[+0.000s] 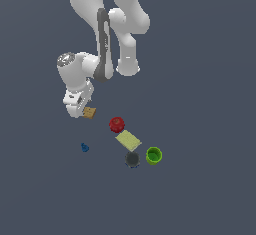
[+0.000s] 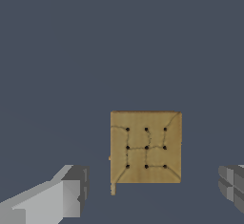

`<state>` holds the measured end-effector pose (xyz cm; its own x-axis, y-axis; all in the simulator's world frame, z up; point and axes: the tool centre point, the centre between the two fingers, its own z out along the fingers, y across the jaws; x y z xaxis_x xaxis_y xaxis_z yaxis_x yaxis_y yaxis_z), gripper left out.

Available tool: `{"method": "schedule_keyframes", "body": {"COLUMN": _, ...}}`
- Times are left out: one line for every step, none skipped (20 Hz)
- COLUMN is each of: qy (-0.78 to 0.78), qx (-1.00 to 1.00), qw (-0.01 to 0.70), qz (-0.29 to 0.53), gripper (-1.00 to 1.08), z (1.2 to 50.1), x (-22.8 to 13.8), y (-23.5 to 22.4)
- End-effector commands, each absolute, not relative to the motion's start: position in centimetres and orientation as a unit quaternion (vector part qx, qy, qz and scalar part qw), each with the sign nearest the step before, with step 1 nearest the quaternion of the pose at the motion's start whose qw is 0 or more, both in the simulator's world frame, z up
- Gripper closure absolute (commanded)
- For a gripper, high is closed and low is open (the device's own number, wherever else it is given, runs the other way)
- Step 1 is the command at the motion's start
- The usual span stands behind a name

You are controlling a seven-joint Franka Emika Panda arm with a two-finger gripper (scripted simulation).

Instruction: Pick up a designated object from a clutter of objects.

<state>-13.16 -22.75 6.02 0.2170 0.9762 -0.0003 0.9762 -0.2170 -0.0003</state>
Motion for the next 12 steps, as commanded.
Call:
{"method": "schedule_keyframes", "body": {"qy": -0.626, "qx": -0.78, "qw": 0.0, "qz": 0.0, "gripper": -0.92, "z": 5.7, "x": -13.2, "y": -22.7}}
{"method": "schedule_keyframes", "body": {"qy": -0.626, "qx": -0.78, "qw": 0.0, "qz": 0.0, "gripper": -0.92, "z": 5.5, "x": -13.2, "y": -22.7}}
{"method": "schedule_keyframes", "body": {"qy": -0.626, "qx": -0.78, "qw": 0.0, "qz": 0.0, "gripper": -0.92, "z": 5.2, "x": -13.2, "y": -22.7}}
{"method": "schedule_keyframes", "body": {"qy": -0.626, "qx": -0.78, "qw": 0.0, "qz": 0.0, "gripper": -0.92, "z": 4.9, "x": -13.2, "y": -22.7}}
{"method": "schedule_keyframes", "body": {"qy": -0.626, "qx": -0.78, "qw": 0.0, "qz": 0.0, "gripper": -0.92, "z": 4.6, "x": -13.2, "y": -22.7}}
{"method": "schedule_keyframes", "body": {"qy": -0.627, "qx": -0.779, "qw": 0.0, "qz": 0.0, "gripper": -0.92, "z": 4.2, "x": -13.2, "y": -22.7}}
{"method": "schedule_keyframes", "body": {"qy": -0.627, "qx": -0.779, "qw": 0.0, "qz": 0.0, "gripper": -0.92, "z": 3.7, "x": -13.2, "y": -22.7}}
{"method": "schedule_keyframes", "body": {"qy": -0.627, "qx": -0.779, "qw": 0.0, "qz": 0.0, "gripper": -0.92, "z": 3.2, "x": -13.2, "y": -22.7}}
{"method": "schedule_keyframes", "body": {"qy": -0.627, "qx": -0.779, "qw": 0.0, "qz": 0.0, "gripper": -0.92, "z": 2.8, "x": -13.3, "y": -22.7}}
{"method": "schedule_keyframes", "body": {"qy": -0.627, "qx": -0.779, "qw": 0.0, "qz": 0.0, "gripper": -0.92, "z": 2.4, "x": -13.3, "y": -22.7}}
{"method": "schedule_keyframes", "body": {"qy": -0.627, "qx": -0.779, "qw": 0.0, "qz": 0.0, "gripper": -0.92, "z": 2.0, "x": -13.3, "y": -22.7}}
{"method": "schedule_keyframes", "body": {"qy": -0.627, "qx": -0.779, "qw": 0.0, "qz": 0.0, "gripper": -0.92, "z": 1.7, "x": -13.3, "y": -22.7}}
